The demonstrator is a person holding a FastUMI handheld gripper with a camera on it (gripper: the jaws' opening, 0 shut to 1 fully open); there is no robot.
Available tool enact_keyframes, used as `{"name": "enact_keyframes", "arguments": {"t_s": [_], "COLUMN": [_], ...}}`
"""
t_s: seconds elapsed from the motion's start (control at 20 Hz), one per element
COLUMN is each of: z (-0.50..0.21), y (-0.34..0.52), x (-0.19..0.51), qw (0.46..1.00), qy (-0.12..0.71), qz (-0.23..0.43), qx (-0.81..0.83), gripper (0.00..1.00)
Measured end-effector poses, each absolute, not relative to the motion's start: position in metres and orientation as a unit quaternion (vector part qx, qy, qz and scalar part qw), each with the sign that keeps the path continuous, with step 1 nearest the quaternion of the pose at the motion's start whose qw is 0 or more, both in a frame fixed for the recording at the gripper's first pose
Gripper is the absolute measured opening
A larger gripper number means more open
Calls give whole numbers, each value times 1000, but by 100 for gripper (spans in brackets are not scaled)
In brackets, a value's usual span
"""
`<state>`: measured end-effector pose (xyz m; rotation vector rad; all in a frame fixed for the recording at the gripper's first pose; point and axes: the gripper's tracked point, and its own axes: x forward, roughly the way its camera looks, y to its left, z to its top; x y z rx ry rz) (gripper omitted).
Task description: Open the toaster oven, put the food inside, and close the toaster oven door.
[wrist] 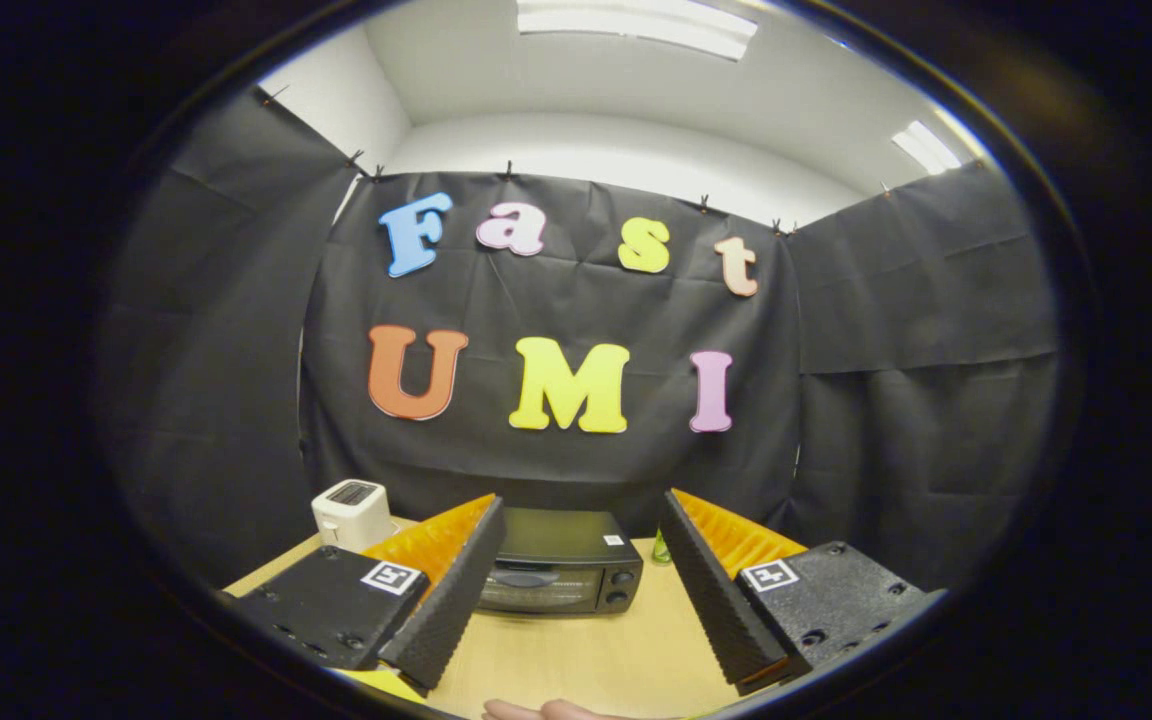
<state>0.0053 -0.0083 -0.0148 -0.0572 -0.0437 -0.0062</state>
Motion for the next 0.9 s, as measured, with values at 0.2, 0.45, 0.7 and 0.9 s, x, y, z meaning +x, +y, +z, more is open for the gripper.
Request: {"name": "enact_keyframes", "arguments": {"t_s": [0.2,0.45,0.7,0.9], "z": [-24,-56,-85,-104], "y": [-2,12,20,29], "x": [22,56,93,134], "qw": [1000,1000,999,998], "qy": [-9,14,31,41], "qz": [6,16,25,33], "qx": [-19,-13,-19,-23], "gripper": [100,100,100,100]}}
